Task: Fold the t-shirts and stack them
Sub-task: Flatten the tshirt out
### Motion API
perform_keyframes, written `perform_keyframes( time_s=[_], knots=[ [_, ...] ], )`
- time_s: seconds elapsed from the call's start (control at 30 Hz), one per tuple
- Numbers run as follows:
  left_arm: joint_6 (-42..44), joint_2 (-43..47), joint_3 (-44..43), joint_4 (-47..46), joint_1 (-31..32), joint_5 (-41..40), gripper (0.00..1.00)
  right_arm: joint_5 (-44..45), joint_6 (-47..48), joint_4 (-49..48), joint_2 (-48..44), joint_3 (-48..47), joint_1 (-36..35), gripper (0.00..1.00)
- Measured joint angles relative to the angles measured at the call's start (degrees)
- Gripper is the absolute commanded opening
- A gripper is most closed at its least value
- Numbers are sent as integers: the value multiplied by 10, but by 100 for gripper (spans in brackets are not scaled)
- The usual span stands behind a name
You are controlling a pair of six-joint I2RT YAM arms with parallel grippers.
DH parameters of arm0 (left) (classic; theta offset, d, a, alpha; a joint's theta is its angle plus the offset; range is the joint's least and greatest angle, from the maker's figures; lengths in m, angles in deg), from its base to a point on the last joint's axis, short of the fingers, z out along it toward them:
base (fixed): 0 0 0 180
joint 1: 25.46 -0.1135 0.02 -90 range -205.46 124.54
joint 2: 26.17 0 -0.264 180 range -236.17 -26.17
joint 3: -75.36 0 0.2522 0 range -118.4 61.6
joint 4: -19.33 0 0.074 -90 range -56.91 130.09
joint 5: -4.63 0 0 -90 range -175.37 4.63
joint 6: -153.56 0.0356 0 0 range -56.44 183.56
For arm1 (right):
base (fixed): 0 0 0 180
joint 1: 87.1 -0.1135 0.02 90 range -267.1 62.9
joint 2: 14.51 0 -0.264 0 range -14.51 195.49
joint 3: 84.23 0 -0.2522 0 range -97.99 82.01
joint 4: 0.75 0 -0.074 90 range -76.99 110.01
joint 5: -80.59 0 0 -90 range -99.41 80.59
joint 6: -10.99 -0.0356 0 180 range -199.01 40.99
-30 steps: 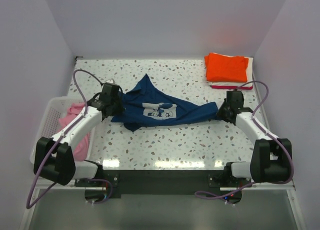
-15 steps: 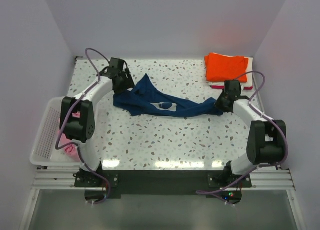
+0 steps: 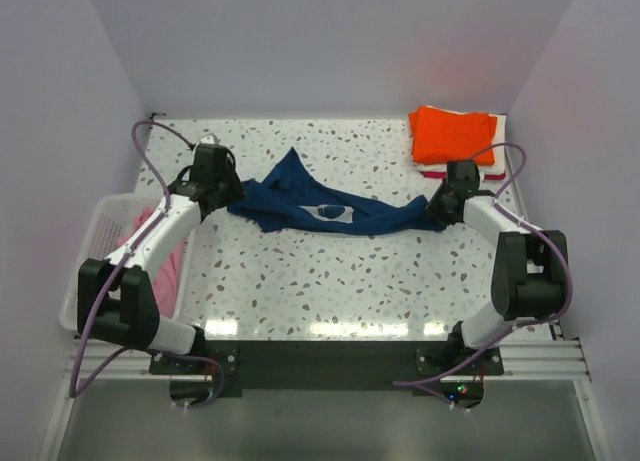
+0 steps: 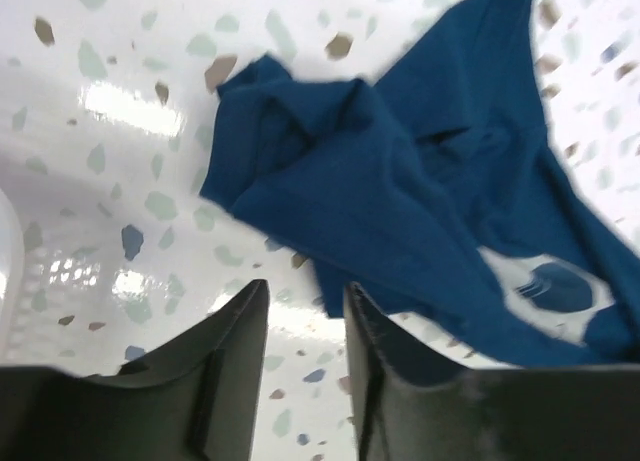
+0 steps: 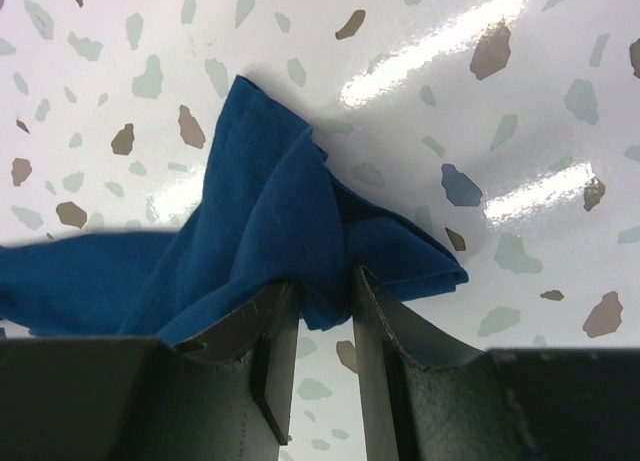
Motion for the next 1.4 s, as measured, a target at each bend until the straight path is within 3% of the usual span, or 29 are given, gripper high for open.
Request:
perform_keyframes(
  time_s=[0.03, 0.1, 0.27, 0.4, 0.53, 0.67, 0.8, 1.23, 1.4],
  knots=[
    [-2, 0, 15, -2, 0, 0, 28, -4, 0, -2, 0, 0, 0, 32],
    [-14, -12, 52, -13, 0, 11, 19, -8, 0, -5, 0, 0, 0, 32],
    [-25, -66, 85, -19, 7, 27, 18, -9, 0, -7, 0, 0, 0, 32],
    [-29, -112, 66, -36, 9, 31, 25, -10, 0, -7, 0, 0, 0, 32],
    [-35, -188, -20, -34, 8, 32, 34, -10, 0, -7, 0, 0, 0, 32],
    [-36, -257, -132, -36, 9, 32, 49, -12, 0, -7, 0, 0, 0, 32],
    [-34, -270, -174, -34, 8, 31, 61, -13, 0, -7, 0, 0, 0, 32],
    [-23, -273, -155, -52, 8, 50, 64, -24, 0, -7, -5, 2, 0, 33],
    [-20, -273, -139, -49, 8, 46, 55, -25, 0, -7, -12, 2, 0, 33]
  ],
)
